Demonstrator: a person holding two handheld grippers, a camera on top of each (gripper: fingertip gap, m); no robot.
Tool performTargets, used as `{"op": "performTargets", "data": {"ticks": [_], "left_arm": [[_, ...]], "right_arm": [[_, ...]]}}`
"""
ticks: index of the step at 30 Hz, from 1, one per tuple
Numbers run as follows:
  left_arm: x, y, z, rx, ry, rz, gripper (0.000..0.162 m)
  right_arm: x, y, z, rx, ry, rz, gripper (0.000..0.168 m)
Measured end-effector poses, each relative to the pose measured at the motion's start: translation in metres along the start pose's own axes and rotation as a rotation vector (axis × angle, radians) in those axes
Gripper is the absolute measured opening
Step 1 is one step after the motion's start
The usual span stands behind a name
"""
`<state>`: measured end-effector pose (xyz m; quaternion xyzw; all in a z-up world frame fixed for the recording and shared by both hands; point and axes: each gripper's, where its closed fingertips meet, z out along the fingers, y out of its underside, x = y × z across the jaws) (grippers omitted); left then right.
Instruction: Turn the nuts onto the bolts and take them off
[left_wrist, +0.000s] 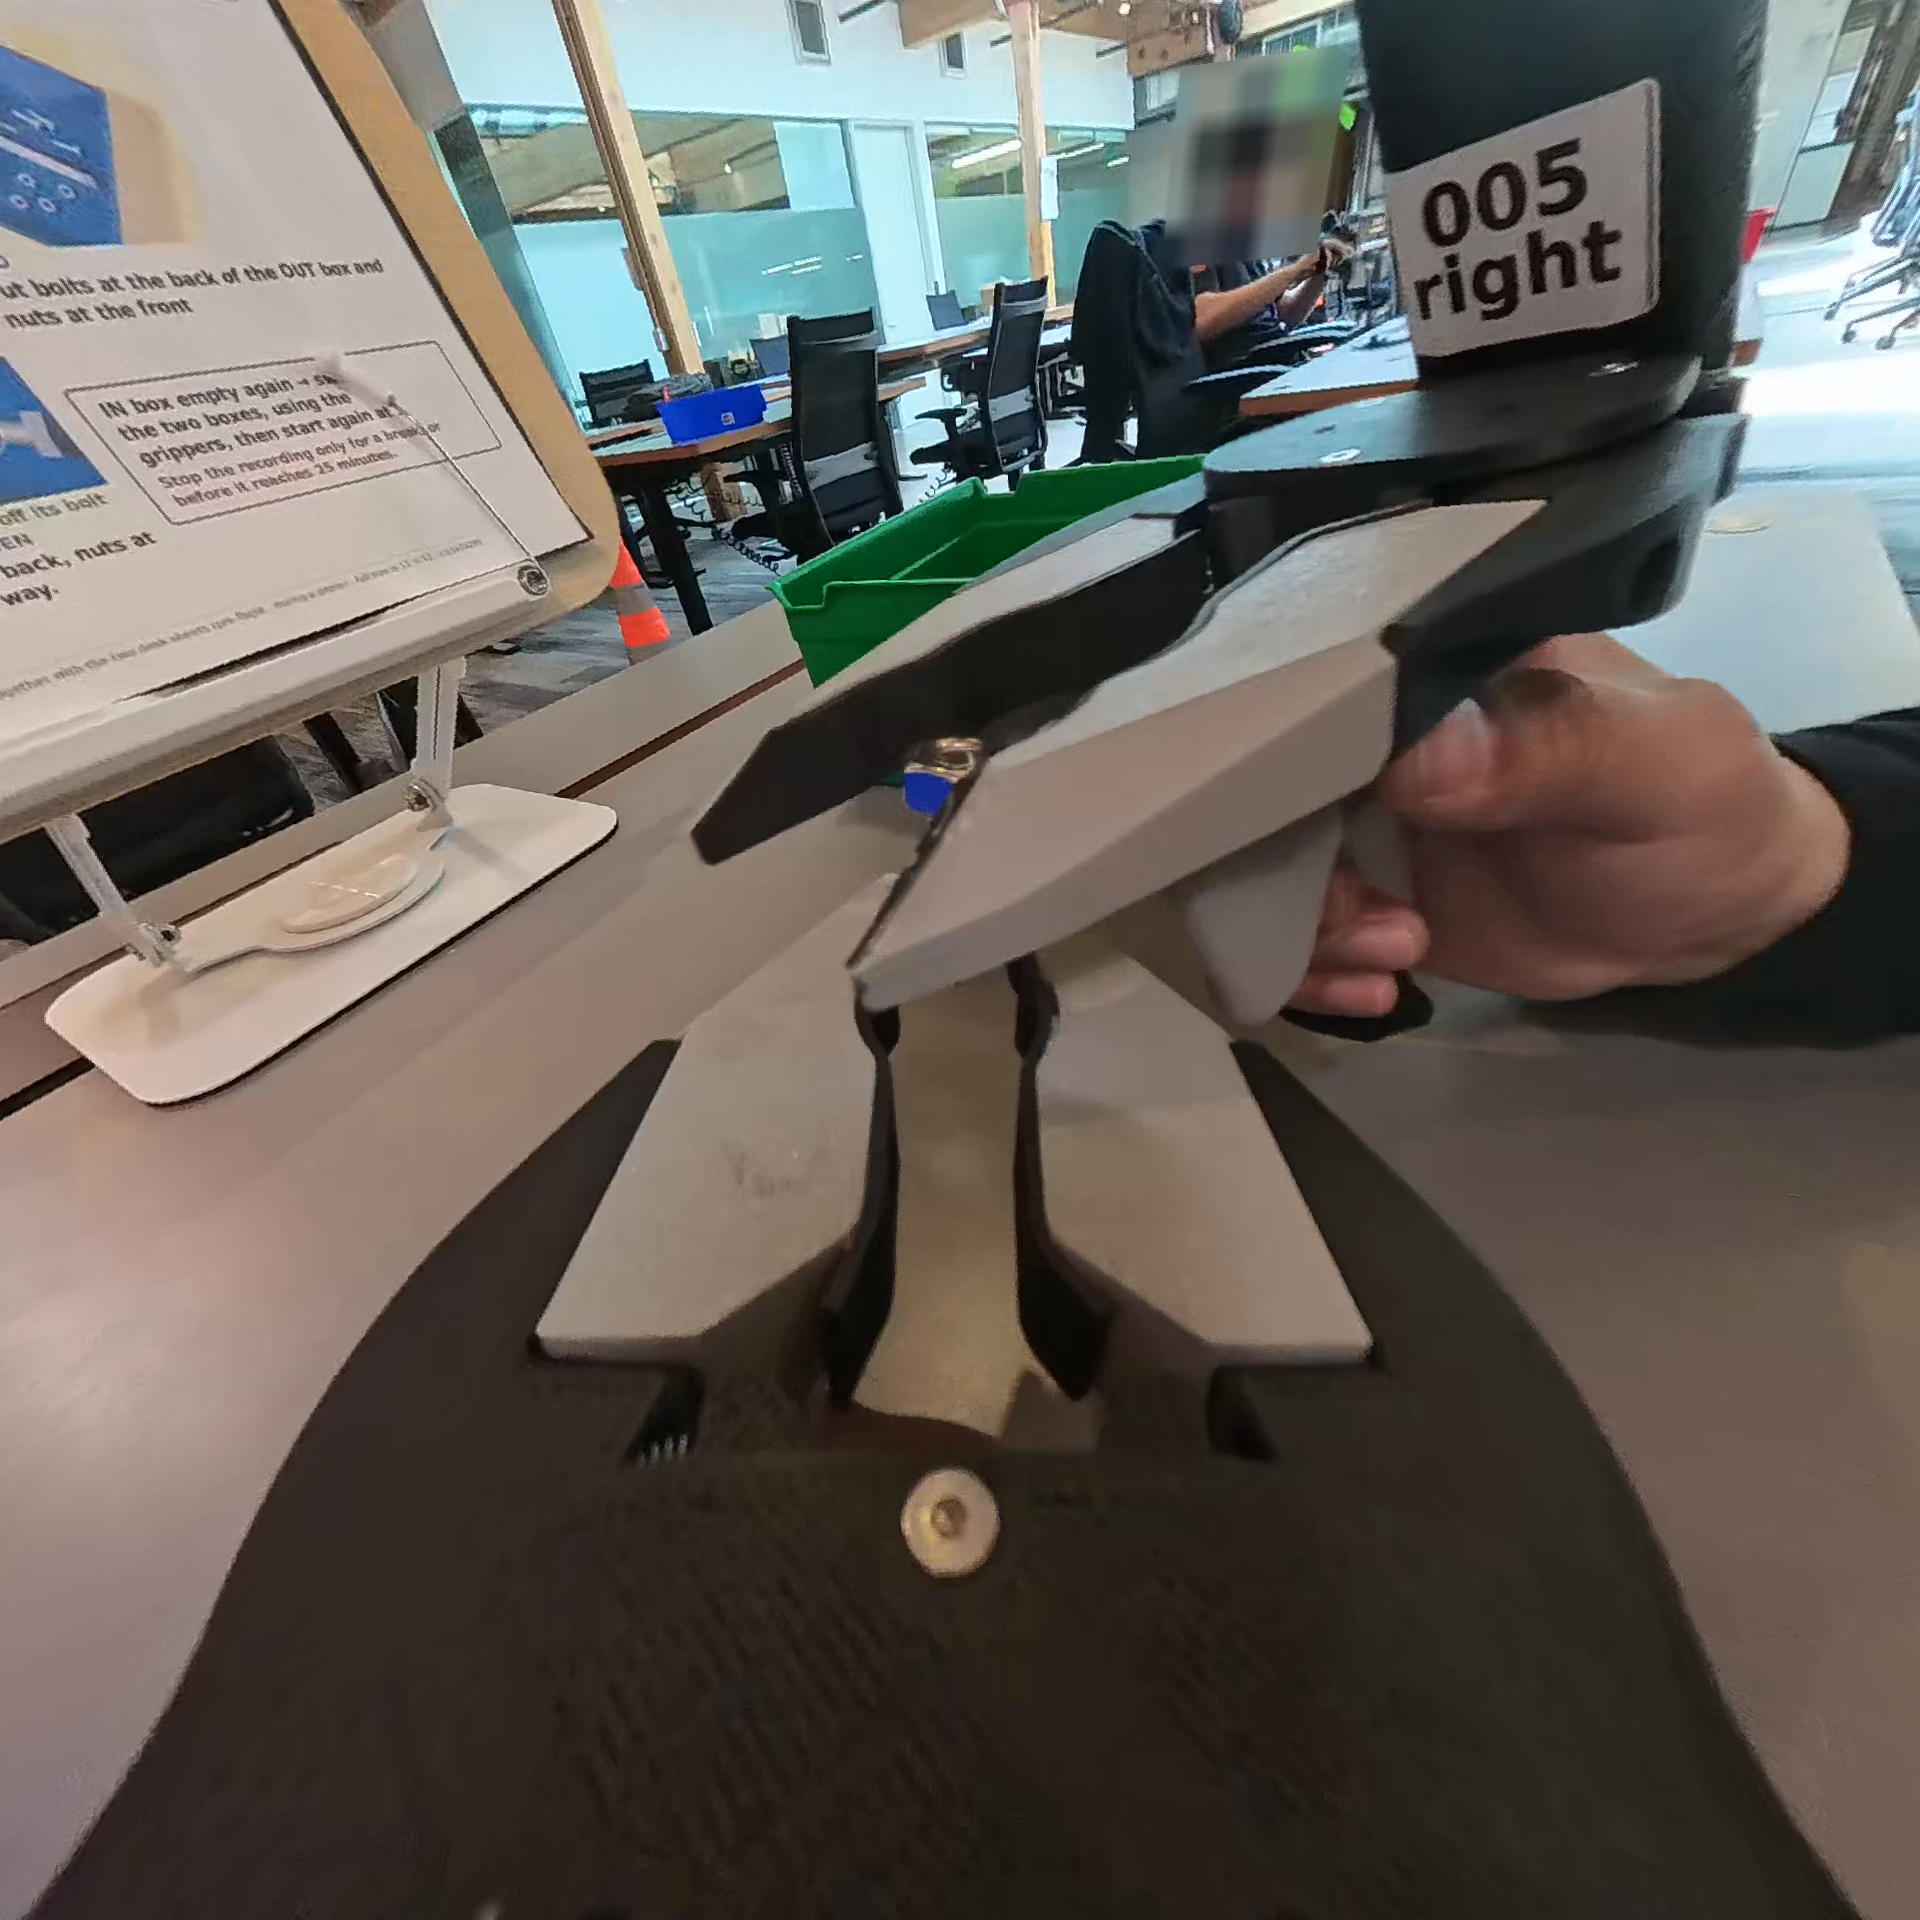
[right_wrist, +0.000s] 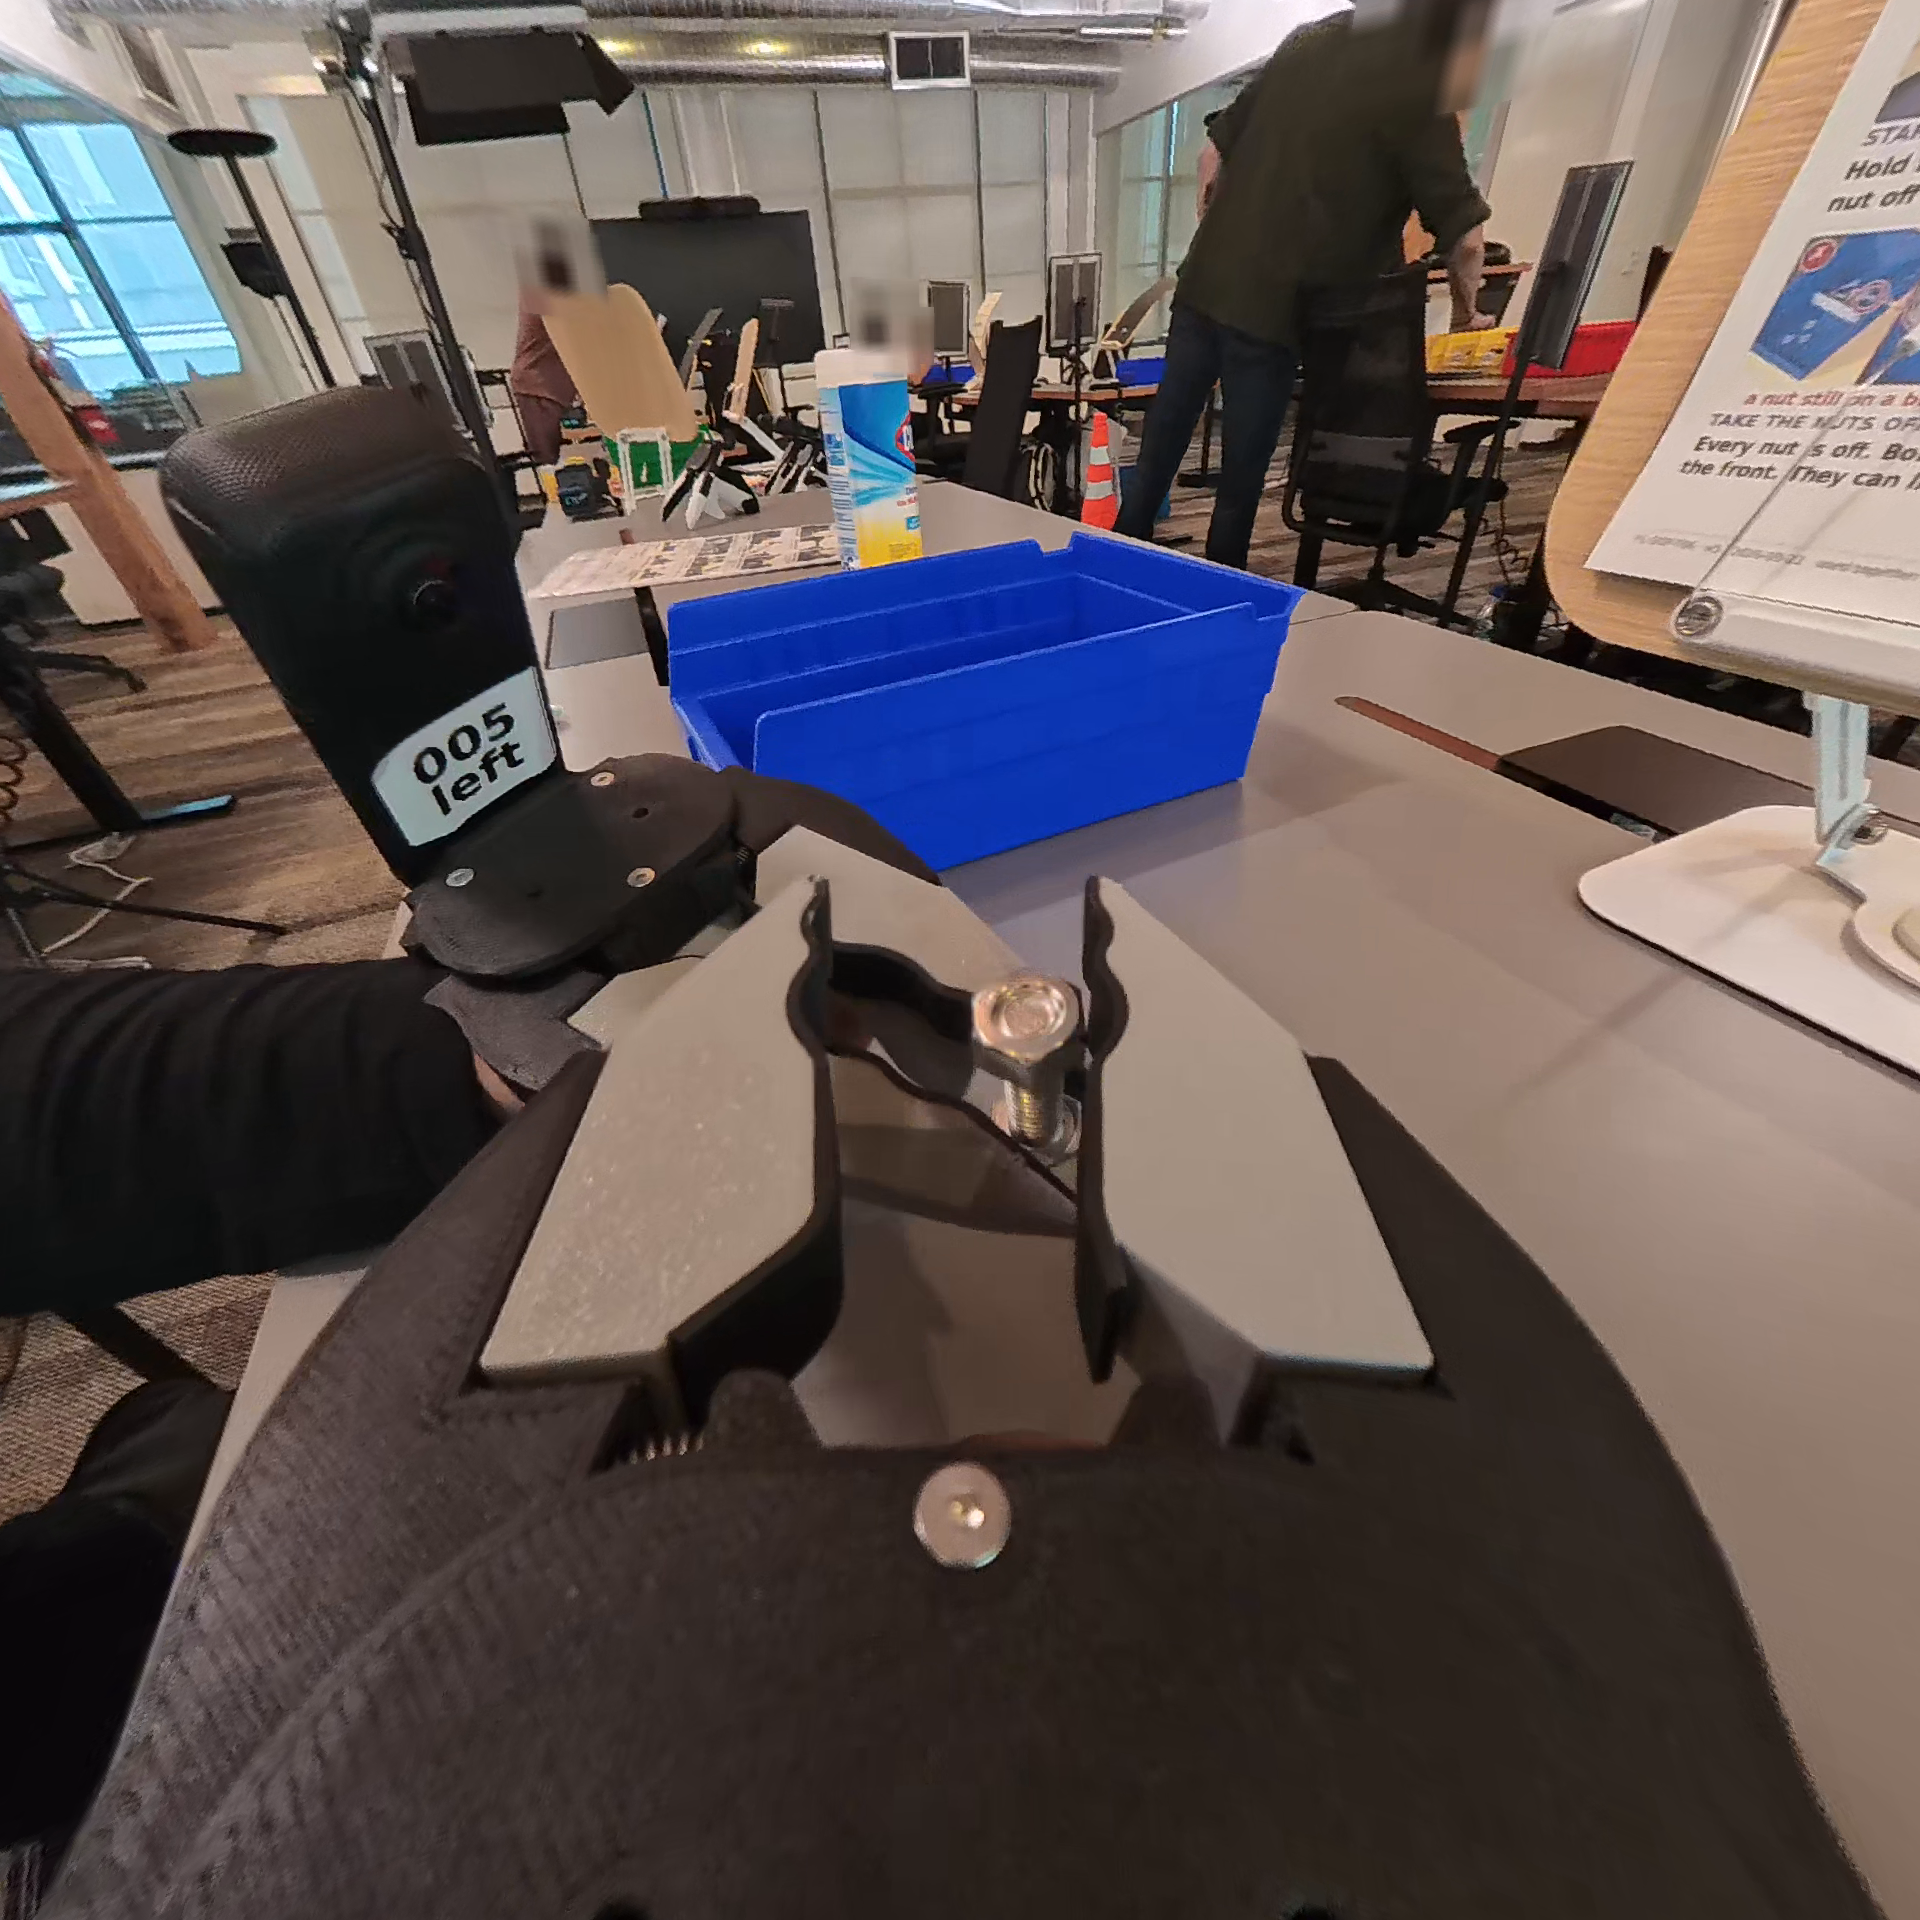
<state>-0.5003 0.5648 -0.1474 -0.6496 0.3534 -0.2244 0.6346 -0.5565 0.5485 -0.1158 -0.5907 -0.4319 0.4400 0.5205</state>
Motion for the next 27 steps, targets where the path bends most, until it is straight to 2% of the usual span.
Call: {"op": "performTargets", "data": {"ticks": [7,12,16,27], "left_arm": [[-0.037,-0.001,-0.011,0.018,-0.126,-0.116,0.015],[-0.025,-0.004,-0.008,0.025,-0.082,-0.088,0.015],[0.007,-0.012,-0.003,0.068,0.066,-0.095,0.015],[-0.019,-0.007,-0.007,0.051,-0.027,-0.159,0.016]], "right_arm": [[0.011,-0.006,-0.010,0.026,0.027,0.031,0.045],[0.003,-0.005,-0.005,0.026,-0.005,0.021,0.048],[-0.006,-0.003,0.001,0.019,-0.024,0.003,0.045],[0.009,-0.009,-0.009,0.043,0.037,0.024,0.048]]}}
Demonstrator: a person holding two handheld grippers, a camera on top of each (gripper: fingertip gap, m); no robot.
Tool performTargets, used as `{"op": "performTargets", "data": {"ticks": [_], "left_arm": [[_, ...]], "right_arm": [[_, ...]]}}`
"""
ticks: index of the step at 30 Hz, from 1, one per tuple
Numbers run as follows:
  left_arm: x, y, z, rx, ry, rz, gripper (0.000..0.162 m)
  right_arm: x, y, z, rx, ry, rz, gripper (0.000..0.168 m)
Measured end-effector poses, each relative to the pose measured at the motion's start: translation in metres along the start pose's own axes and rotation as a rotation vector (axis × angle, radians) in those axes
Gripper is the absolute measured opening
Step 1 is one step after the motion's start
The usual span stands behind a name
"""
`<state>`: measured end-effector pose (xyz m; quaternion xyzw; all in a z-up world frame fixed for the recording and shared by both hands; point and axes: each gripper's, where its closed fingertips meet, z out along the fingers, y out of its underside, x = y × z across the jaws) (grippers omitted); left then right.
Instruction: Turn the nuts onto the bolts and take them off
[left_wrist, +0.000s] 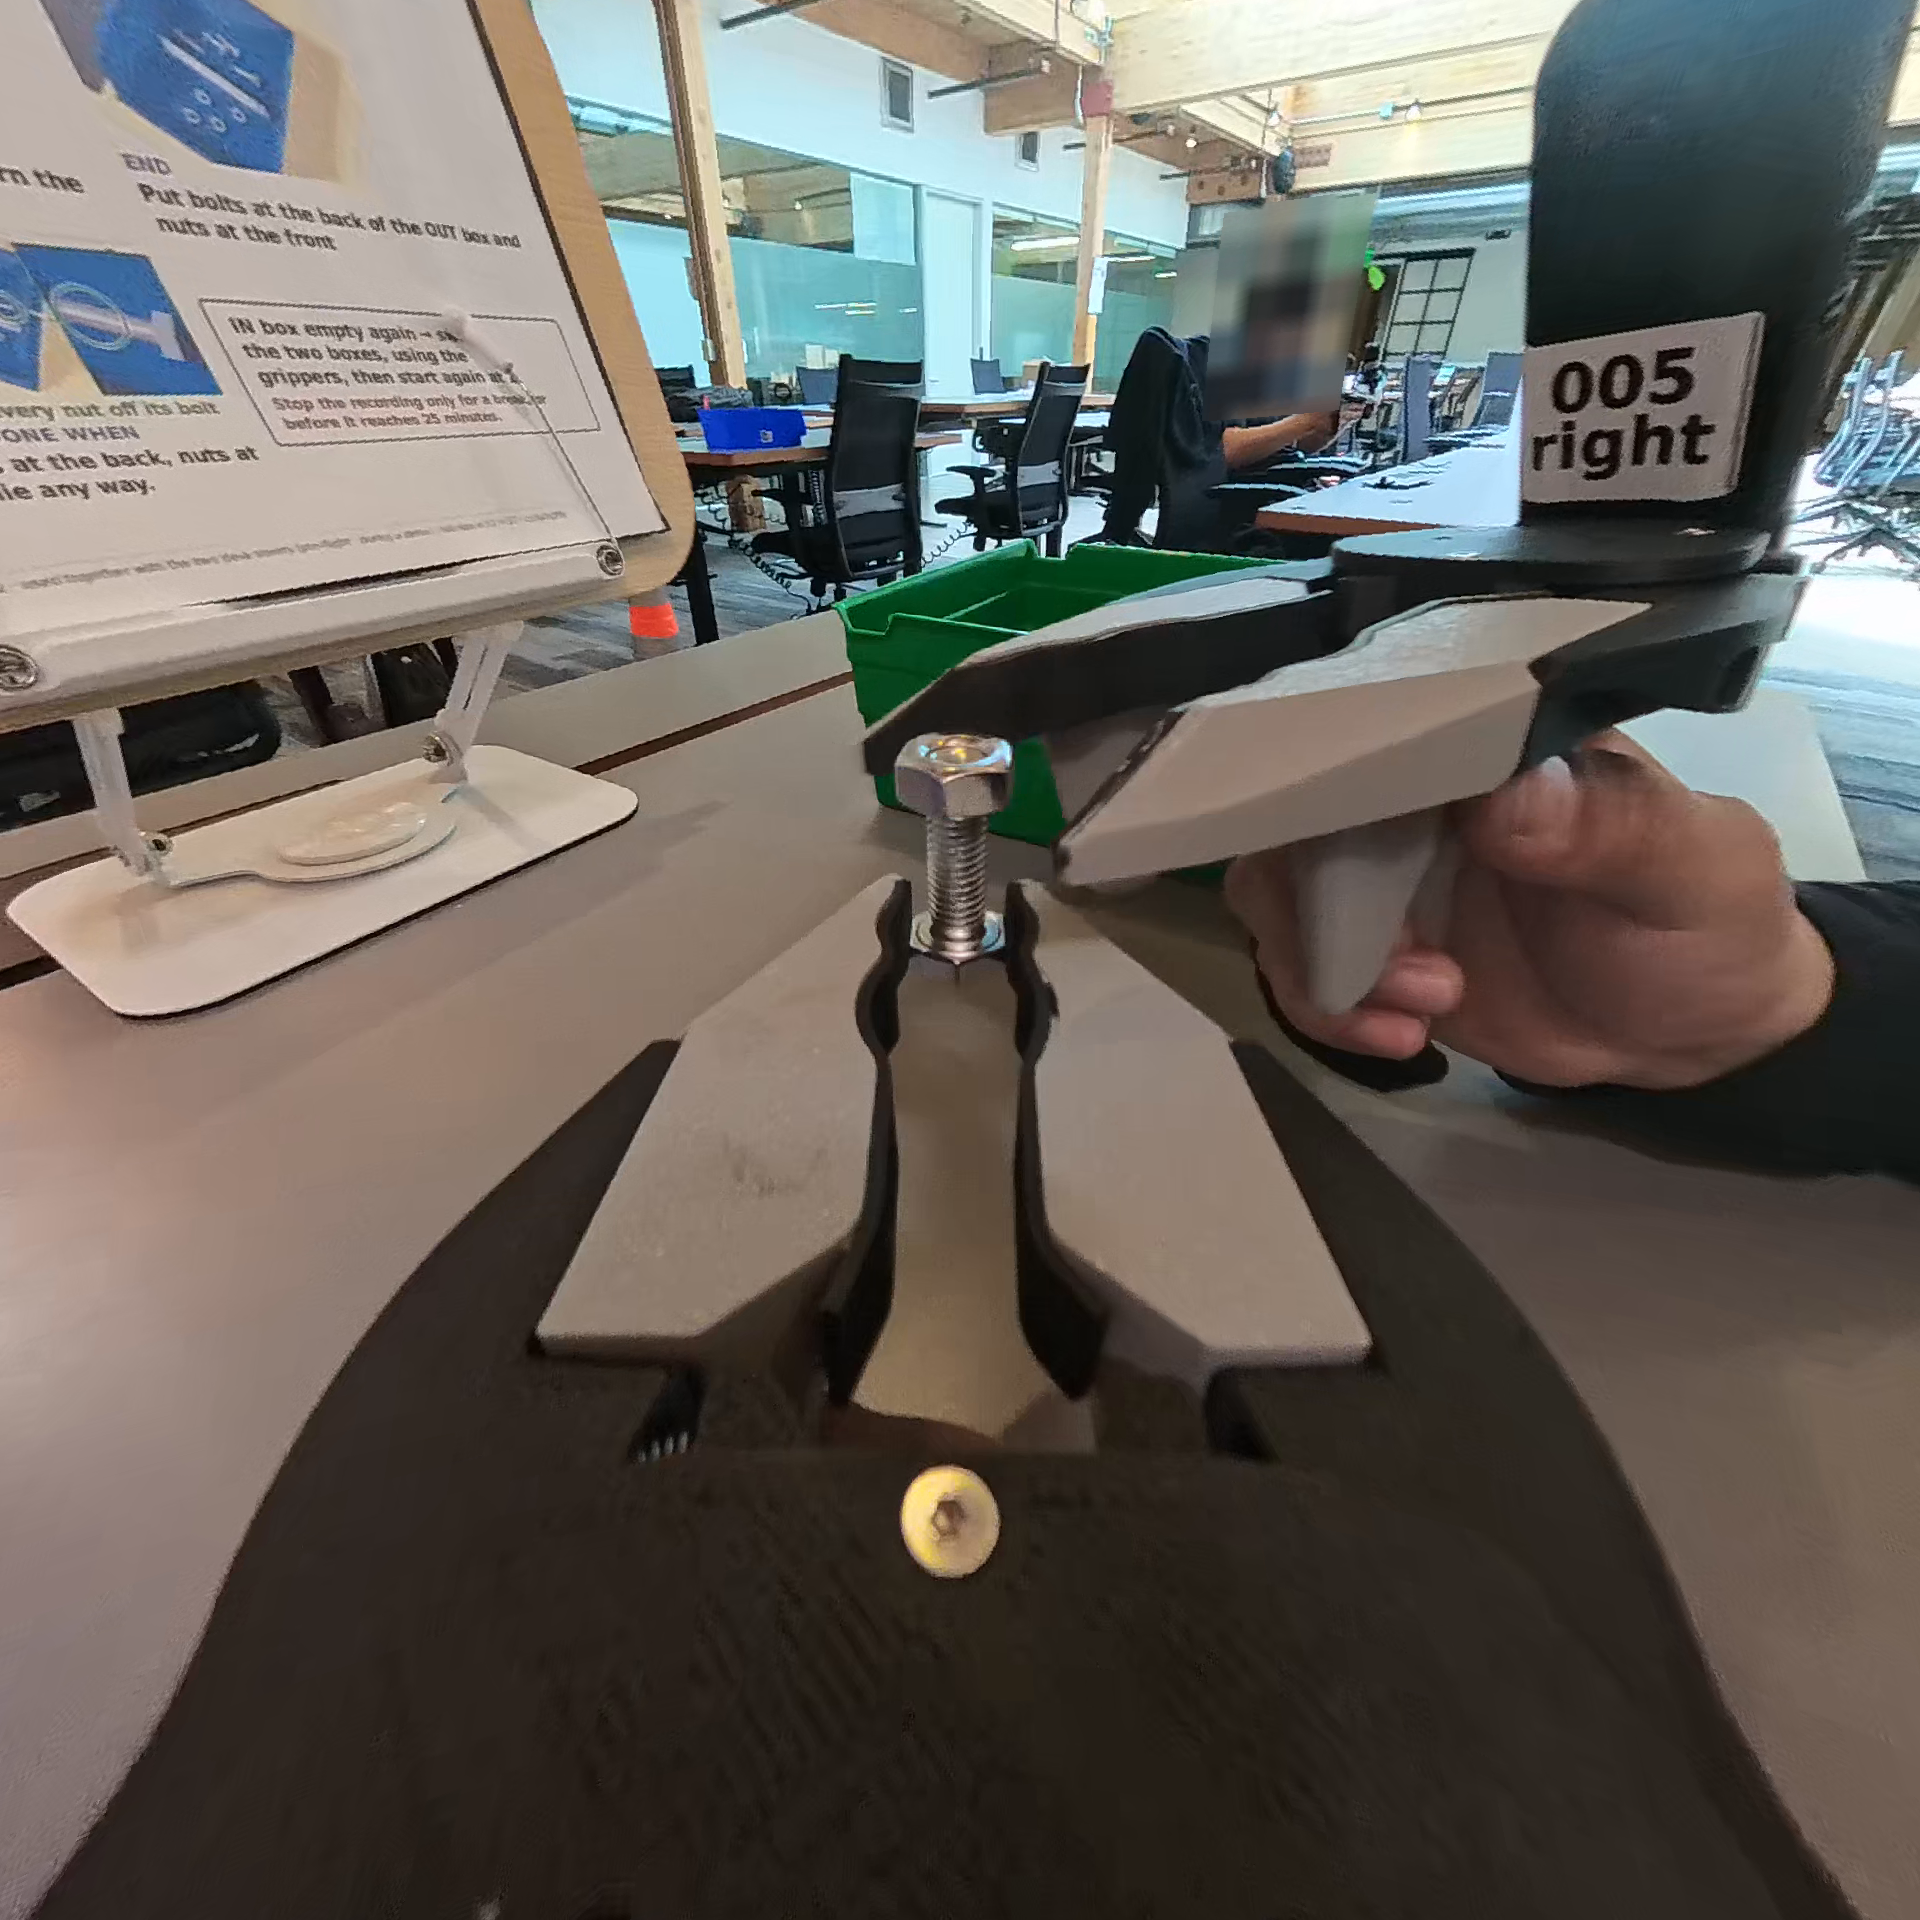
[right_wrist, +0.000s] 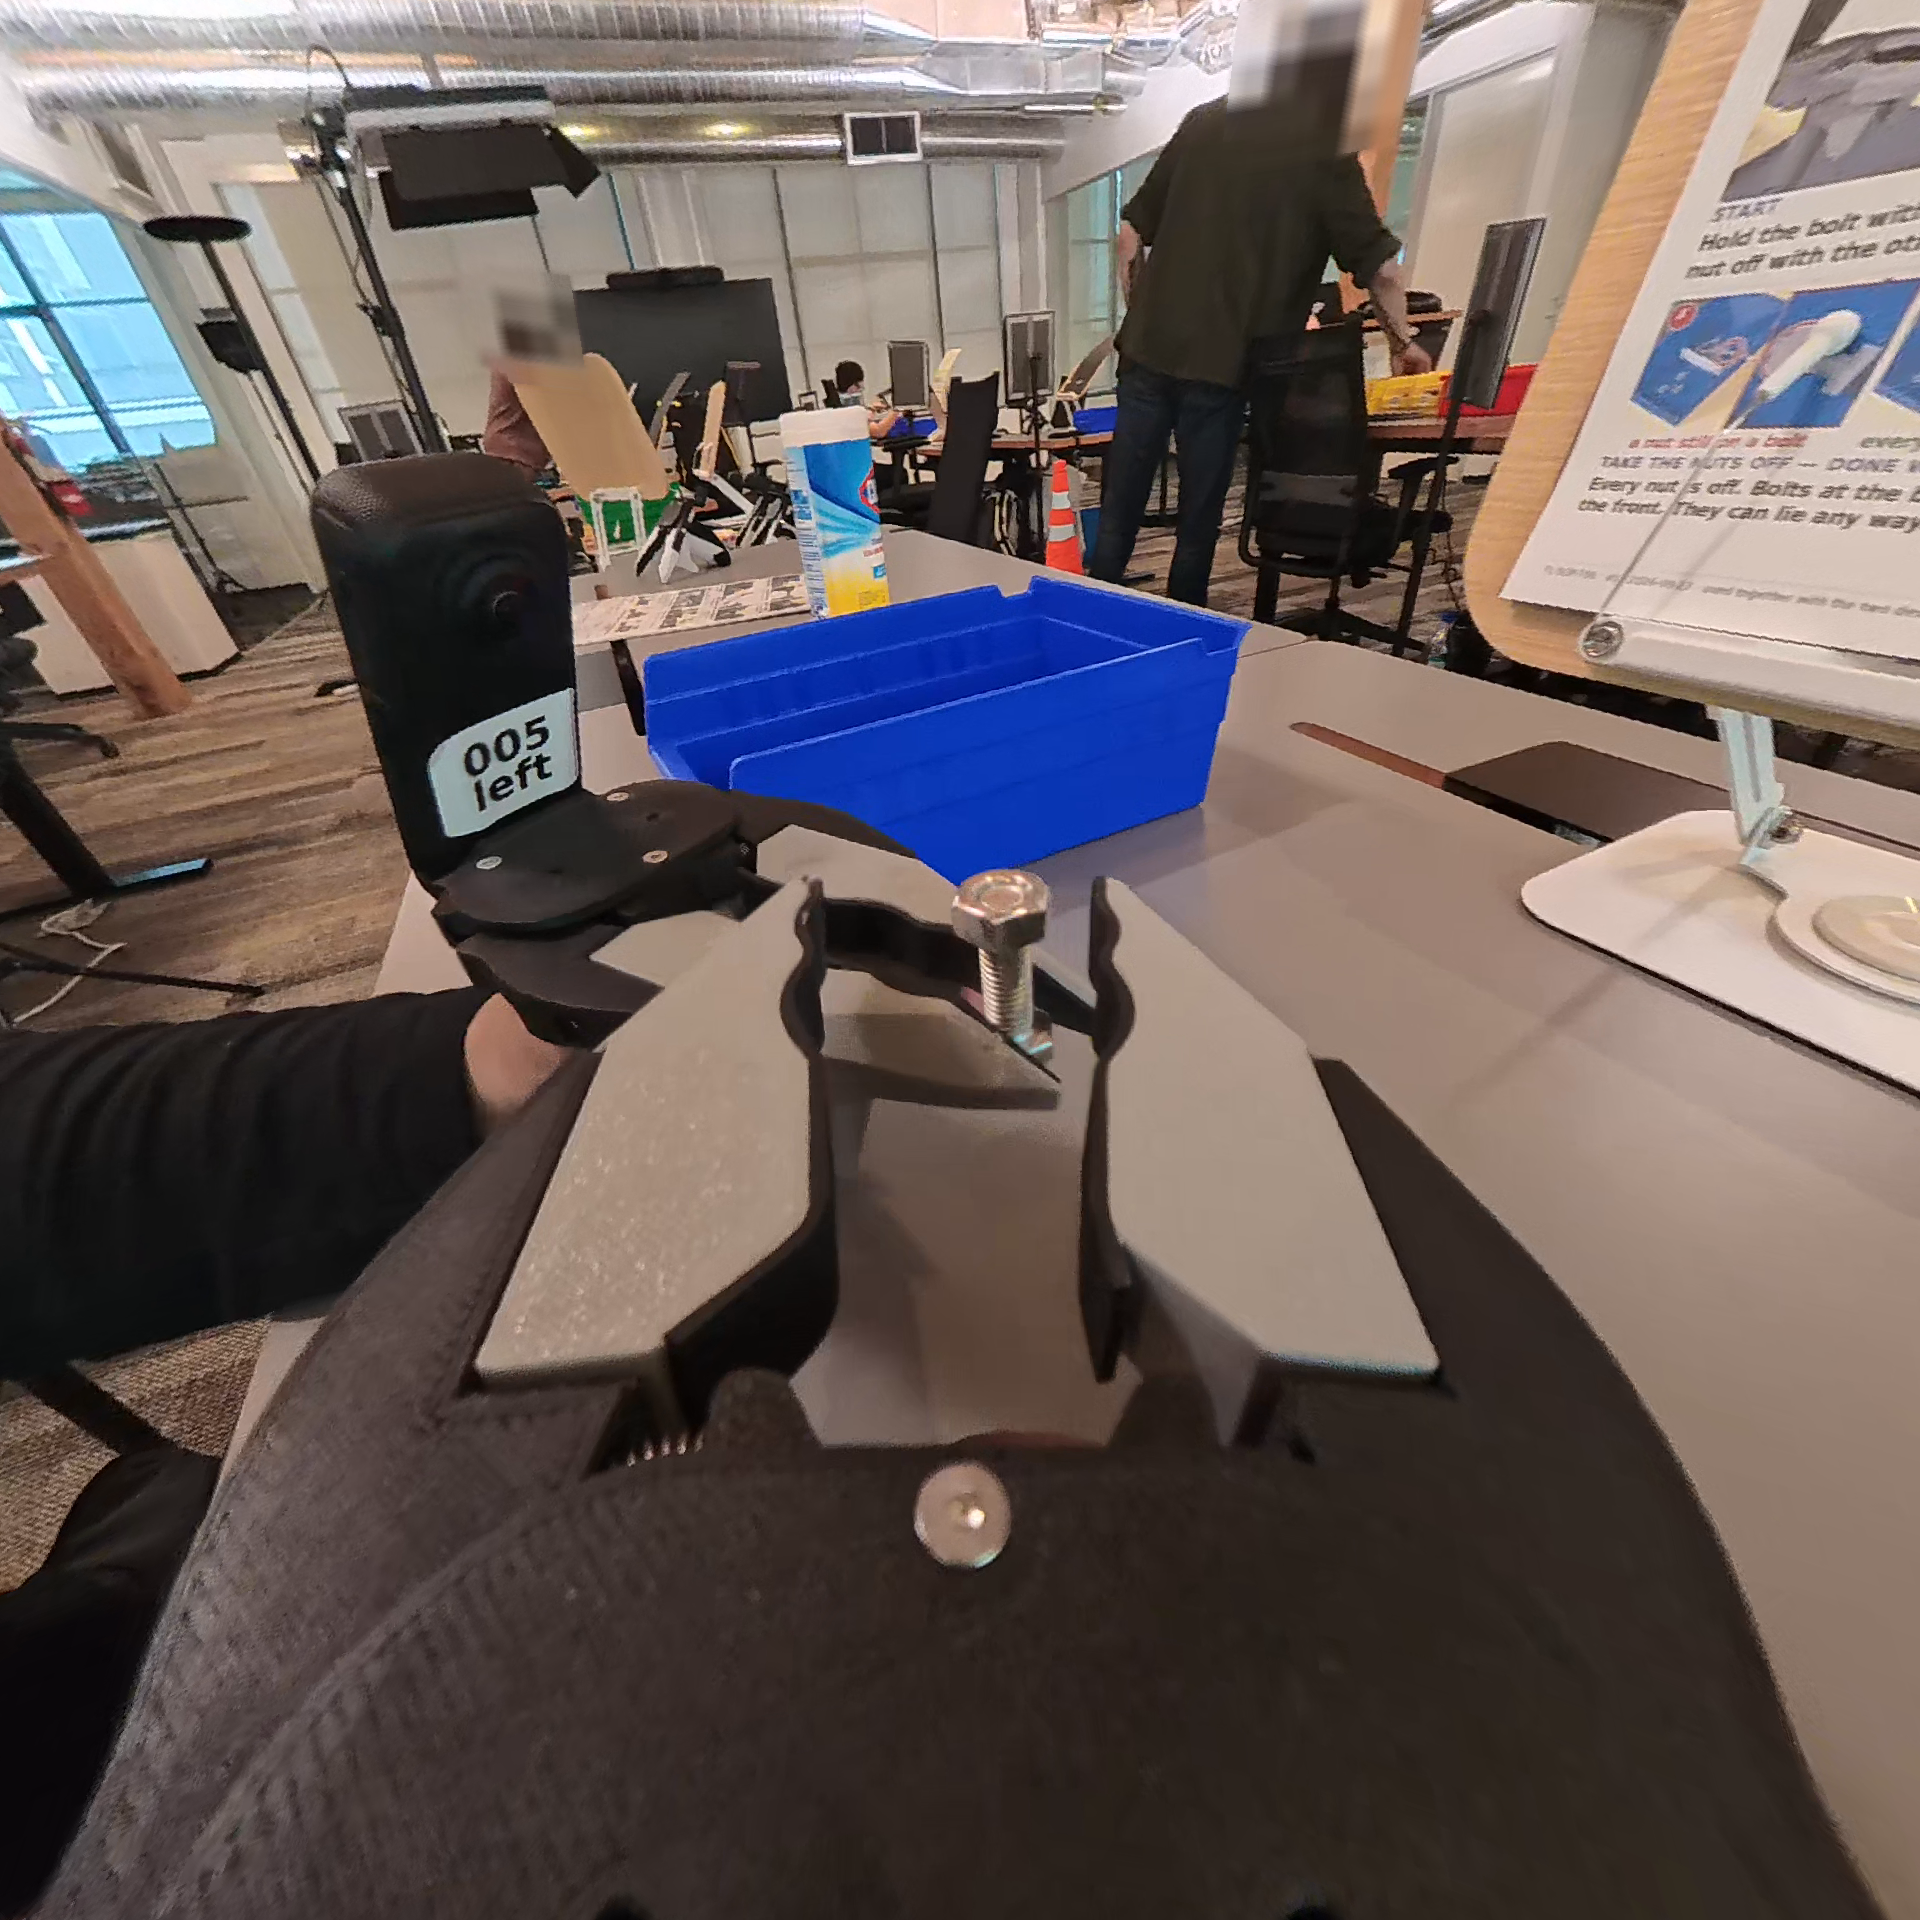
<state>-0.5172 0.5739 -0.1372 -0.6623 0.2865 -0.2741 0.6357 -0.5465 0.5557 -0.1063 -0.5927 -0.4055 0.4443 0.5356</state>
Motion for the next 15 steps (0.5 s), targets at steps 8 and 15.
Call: {"op": "performTargets", "data": {"ticks": [8,15], "left_arm": [[-0.008,0.003,0.000,-0.018,-0.039,-0.007,0.015],[0.011,0.002,0.002,-0.019,0.028,0.055,0.015]], "right_arm": [[0.006,-0.002,-0.004,0.007,0.042,-0.019,0.043],[-0.006,0.006,0.004,-0.025,-0.005,-0.026,0.040]]}}
